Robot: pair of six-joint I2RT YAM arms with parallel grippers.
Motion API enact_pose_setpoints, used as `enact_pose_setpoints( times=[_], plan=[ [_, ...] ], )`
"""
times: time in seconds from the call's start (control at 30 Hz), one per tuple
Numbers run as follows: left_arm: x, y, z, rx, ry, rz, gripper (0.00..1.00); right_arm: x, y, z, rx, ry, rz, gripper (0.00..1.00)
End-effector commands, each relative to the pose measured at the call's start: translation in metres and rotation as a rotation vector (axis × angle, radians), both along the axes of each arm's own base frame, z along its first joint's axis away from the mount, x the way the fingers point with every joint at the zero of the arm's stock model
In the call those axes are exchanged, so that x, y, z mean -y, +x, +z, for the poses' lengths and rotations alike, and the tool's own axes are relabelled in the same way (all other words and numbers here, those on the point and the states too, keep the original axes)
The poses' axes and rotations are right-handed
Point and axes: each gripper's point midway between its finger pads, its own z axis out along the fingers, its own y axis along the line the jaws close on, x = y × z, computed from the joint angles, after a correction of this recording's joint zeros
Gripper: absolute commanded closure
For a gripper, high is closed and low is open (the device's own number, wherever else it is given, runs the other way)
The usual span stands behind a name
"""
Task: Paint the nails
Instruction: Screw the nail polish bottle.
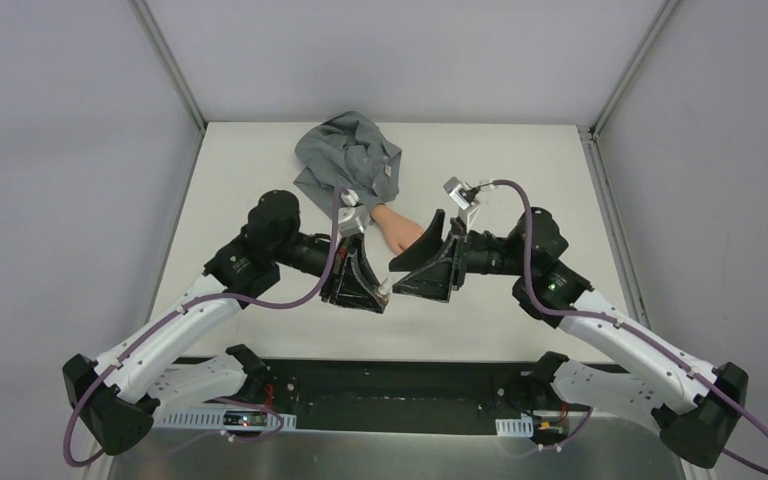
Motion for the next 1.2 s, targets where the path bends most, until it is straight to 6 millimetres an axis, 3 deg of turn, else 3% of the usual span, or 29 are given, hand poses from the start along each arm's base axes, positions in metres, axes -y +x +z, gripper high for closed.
enact_pose_setpoints(
  times=[0.0,0.57,1.17],
  plan=[
    [-0.001,-0.012,0.026,0.055,-0.070,-0.070,1.00,0.001,-0.013,0.014,0.069,0.066,0.084,0.26],
    [0.000,-0.011,0.025,0.044,-0.064,-0.066,1.00,-0.012,-0.015,0.002,0.055,0.036,0.117,0.52],
    [0.002,-0.005,0.025,0.063,-0.073,-0.033,1.00,-0.014,-0.011,-0.012,0.052,-0.022,0.082,0.73]
  ],
)
